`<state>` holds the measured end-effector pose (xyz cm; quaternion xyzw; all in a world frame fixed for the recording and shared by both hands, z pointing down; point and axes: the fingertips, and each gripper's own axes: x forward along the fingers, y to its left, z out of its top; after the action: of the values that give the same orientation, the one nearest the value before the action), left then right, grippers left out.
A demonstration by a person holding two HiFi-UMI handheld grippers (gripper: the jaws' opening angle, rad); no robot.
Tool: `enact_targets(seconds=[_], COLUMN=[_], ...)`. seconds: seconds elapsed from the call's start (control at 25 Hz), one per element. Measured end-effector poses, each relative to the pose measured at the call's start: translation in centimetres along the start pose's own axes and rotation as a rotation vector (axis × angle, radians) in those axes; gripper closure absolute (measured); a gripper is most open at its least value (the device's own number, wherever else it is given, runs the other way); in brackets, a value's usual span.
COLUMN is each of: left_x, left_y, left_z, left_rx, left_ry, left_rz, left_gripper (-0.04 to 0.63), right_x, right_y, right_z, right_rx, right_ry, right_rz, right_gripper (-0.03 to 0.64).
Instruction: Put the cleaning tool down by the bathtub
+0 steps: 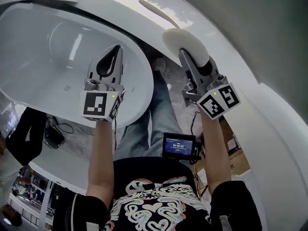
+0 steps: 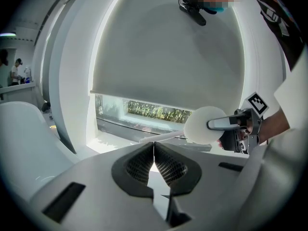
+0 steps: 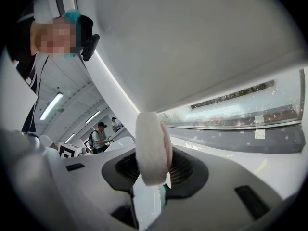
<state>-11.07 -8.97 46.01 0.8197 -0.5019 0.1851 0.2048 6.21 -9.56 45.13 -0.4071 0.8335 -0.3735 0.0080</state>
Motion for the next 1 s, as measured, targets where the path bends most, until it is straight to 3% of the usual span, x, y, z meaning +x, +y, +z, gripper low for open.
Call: enact_targets(seconds=[0.72,1.0], left_x=[5.3,6.9], left_y=[1.1,1.1], left_z=[-5.2,-6.8], left_rx=[-0.012,-0.021], left_ry=[0.055,0.053], left_rz=[-0.008,-0.013], left_gripper=[0.578,0.578], right_x=[3.6,5.0], right_y=[-6.1,-9.1], right_z=[-5.5,-8.1], right_rx=[0.054,0.177], right_ry=[0.071,0.078], right_rz=[0.000,0.003], right_gripper=[0.465,0.465])
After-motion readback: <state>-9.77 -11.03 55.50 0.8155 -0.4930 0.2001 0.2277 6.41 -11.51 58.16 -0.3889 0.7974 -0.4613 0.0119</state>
